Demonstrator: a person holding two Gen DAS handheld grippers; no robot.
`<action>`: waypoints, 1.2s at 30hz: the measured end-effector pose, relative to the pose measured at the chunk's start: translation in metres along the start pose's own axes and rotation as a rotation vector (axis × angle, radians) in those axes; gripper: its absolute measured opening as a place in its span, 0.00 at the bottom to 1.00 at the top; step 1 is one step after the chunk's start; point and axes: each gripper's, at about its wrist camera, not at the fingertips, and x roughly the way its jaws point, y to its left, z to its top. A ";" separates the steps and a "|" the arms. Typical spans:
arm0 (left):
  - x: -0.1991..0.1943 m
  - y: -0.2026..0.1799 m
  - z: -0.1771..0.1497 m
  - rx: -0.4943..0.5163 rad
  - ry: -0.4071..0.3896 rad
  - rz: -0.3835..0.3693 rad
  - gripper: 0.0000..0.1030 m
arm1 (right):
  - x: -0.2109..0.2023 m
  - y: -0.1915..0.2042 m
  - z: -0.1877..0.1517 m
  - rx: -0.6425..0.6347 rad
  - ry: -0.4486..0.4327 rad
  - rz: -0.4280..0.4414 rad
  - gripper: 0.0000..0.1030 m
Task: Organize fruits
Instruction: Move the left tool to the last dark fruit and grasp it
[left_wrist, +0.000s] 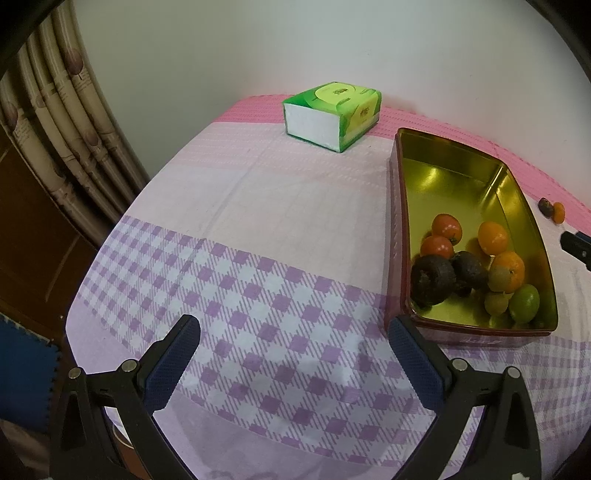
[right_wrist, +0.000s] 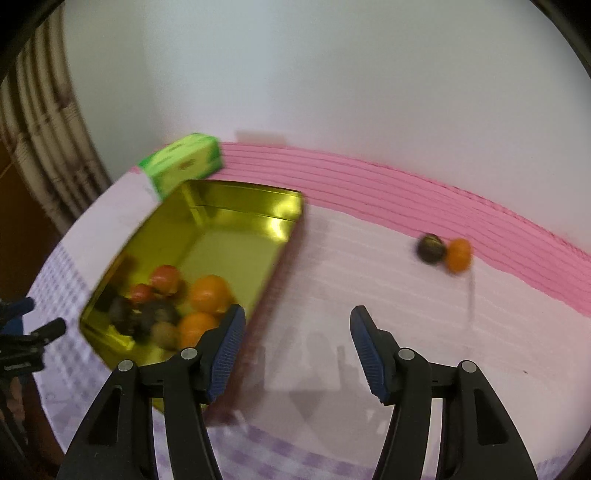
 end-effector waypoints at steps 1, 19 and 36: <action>0.000 -0.001 0.000 0.001 0.000 0.001 0.98 | 0.000 -0.006 -0.002 0.007 0.002 -0.012 0.58; -0.009 0.003 0.003 -0.051 -0.054 0.033 0.98 | 0.024 -0.090 -0.021 0.097 0.018 -0.139 0.59; -0.034 -0.118 0.058 0.122 -0.066 -0.100 0.98 | 0.066 -0.210 -0.016 0.217 0.042 -0.253 0.68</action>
